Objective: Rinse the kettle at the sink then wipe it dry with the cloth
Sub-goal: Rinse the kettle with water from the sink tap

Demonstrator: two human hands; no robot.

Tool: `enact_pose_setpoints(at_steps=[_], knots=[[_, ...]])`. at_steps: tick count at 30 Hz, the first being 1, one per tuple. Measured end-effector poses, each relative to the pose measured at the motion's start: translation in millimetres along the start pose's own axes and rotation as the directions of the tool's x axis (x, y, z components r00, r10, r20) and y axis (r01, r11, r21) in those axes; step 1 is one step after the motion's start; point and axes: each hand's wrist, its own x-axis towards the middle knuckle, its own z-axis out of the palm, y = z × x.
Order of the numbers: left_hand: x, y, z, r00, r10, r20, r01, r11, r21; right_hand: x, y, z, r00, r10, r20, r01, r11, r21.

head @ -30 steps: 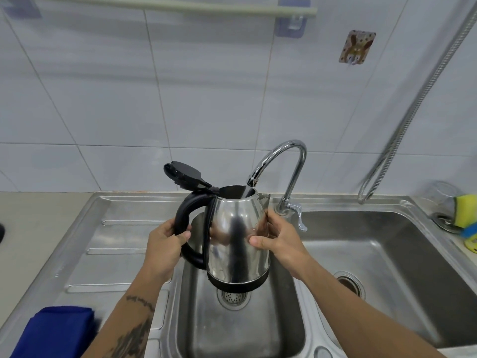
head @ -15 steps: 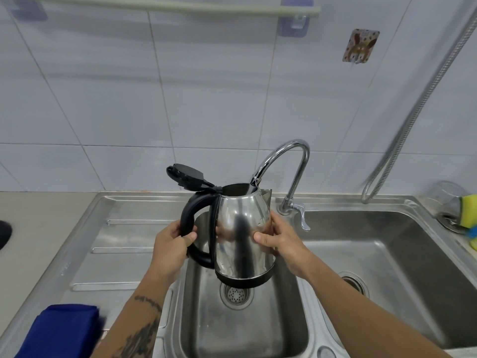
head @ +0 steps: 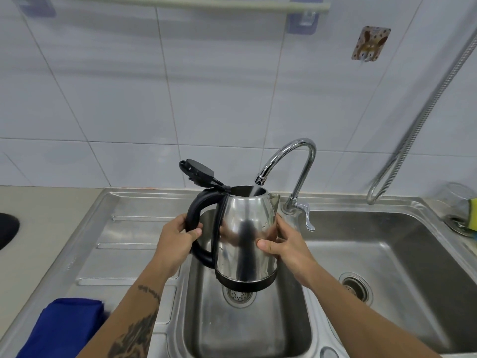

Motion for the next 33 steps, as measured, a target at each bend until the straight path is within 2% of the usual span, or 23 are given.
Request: enact_pose_setpoints(at_steps=[12, 18, 24, 30, 33], knots=[[-4, -8, 5, 0.989, 0.101, -0.106, -0.100, 0.995, 0.016, 3, -11, 4, 0.999, -0.049, 0.005, 0.049, 0.999, 0.012], [-3, -4, 5, 0.987, 0.120, -0.110, -0.119, 0.993, 0.023, 4, -7, 3, 0.999, -0.049, 0.011, 0.049, 0.997, -0.055], [1, -4, 10, 0.985, 0.123, -0.117, -0.117, 0.991, 0.058, 7, -12, -1, 1.000, -0.008, -0.005, 0.008, 0.998, -0.057], [5, -14, 13, 0.982, 0.137, -0.133, -0.129, 0.989, 0.069, 9, -25, -19, 0.997, 0.051, 0.049, -0.046, 0.994, -0.098], [8, -16, 15, 0.984, 0.132, -0.119, -0.121, 0.988, 0.092, 18, -25, -34, 0.995, 0.094, -0.042, -0.099, 0.985, -0.140]])
